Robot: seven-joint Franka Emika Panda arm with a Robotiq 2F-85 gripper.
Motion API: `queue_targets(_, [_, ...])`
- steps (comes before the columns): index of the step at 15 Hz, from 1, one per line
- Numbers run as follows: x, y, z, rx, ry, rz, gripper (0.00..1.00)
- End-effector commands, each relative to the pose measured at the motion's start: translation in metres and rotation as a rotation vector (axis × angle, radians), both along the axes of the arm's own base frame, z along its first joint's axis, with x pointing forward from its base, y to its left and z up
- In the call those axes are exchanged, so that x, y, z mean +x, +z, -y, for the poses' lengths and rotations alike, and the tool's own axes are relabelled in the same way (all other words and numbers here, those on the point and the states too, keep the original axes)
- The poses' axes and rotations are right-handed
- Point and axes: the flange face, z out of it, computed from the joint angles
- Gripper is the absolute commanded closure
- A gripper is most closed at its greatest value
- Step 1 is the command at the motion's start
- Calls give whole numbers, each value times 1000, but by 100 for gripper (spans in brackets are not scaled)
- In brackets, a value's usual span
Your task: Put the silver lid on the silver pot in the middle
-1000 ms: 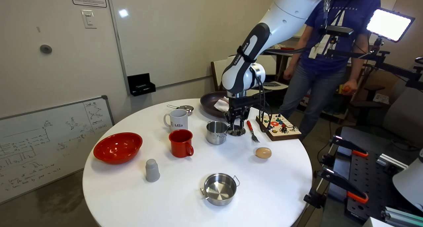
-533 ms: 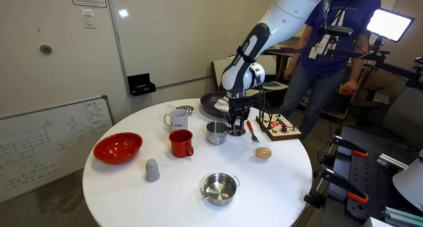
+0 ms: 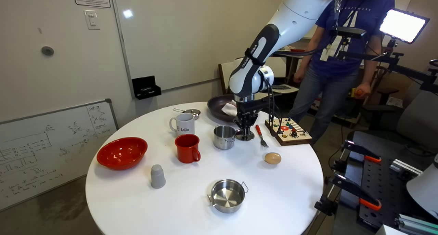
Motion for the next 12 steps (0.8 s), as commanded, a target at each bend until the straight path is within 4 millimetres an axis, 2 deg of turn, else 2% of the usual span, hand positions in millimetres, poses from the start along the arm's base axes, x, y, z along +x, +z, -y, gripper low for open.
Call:
queue_targets(1, [7,-2,-2,-32,14,-2,98])
queue_targets(2, [8,-2,-2,-35,23,2,100])
queue_targets(3, [9,-2,-2,-43,28,6,96])
queue_targets(7, [12,-3,-2,-64,44,-3,95])
queue_targets(12, [5,9,-2,-90,48,-1,95])
